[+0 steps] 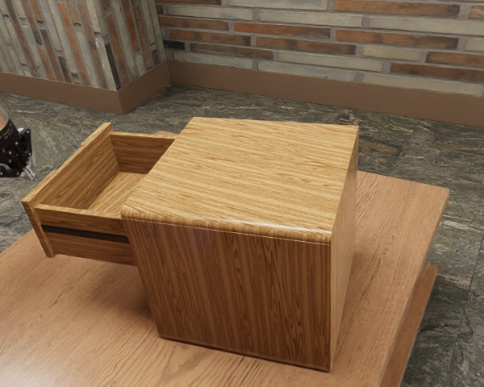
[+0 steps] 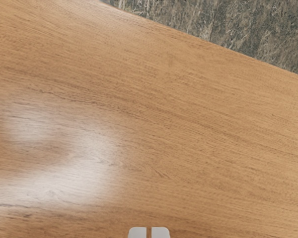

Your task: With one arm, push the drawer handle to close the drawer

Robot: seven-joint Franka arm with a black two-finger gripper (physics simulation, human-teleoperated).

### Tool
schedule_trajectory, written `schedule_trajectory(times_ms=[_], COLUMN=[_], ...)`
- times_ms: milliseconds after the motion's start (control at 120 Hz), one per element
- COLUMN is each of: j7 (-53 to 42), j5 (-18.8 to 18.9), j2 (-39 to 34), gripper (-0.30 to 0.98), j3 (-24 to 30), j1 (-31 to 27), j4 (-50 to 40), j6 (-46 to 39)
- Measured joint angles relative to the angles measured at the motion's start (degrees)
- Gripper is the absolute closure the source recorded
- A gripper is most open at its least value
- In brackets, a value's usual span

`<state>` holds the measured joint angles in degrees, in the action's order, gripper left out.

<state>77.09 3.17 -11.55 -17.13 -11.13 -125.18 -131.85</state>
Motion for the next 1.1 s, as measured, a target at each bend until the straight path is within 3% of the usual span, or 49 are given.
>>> schedule_trajectory(times_ms=[525,1100], j7=[0.8,2.9], j5=[-2.9,-3.2], j2=[2.3,3.7], gripper=[0.79,0.79], j3=[3.3,8.2], j1=[1.5,4.5], j4=[0.0,-0.2], j6=[-3.0,-4.0])
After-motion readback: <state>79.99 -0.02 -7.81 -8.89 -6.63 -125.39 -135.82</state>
